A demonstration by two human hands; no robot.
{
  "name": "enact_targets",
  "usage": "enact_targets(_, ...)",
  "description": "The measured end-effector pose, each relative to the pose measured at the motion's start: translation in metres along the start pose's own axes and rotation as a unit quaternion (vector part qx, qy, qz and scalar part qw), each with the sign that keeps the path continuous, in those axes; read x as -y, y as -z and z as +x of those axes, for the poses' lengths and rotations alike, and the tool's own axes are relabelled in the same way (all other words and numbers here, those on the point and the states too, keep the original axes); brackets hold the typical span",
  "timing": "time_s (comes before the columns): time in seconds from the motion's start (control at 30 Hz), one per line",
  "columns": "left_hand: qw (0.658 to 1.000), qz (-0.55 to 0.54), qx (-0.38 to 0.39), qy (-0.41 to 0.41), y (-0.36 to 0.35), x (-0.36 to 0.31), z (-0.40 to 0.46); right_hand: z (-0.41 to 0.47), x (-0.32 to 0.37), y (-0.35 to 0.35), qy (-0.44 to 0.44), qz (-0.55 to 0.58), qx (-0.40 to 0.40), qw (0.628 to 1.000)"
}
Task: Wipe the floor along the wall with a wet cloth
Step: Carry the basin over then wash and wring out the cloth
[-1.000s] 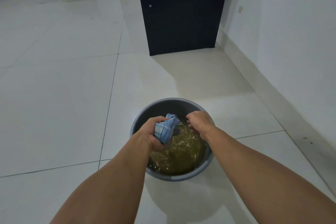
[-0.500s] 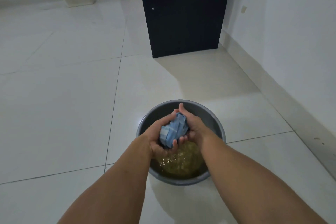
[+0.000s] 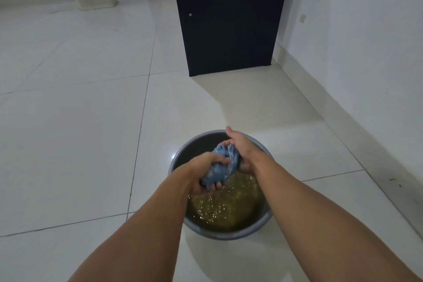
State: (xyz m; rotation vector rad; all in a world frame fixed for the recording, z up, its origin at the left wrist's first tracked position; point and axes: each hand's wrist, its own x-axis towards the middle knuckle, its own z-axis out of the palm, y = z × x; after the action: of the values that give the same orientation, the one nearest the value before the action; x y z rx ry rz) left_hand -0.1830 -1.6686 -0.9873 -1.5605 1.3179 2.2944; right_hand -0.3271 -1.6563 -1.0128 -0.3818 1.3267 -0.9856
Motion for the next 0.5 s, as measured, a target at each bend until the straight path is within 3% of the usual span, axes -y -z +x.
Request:
enact_targets(0.1,0.966,-0.216,0.144,0.014,0.007,0.002,-0.004,-0.002,-0.016,0.007,0.051,0.152,0.082,0.984)
enact_targets(0.2,0.917,-0.328,0.226,0.012,0.002,0.009,0.001,0.001,-0.026,0.0,0.09,0.249,0.142,0.954)
enact_targets(0.3,0.88,-0.394,0.264,0.021,0.001,0.015,0.004,0.001,-0.023,-0.006,0.116,0.277,0.103,0.948)
enact_targets(0.4,0.926,-0.31,0.214,0.015,0.003,0.013,-0.002,0.005,-0.015,-0.005,0.09,0.228,0.028,0.969)
enact_targets(0.5,0.979,-0.136,0.148,0.015,0.002,0.004,-0.005,0.007,-0.003,-0.008,0.072,0.104,-0.041,0.991)
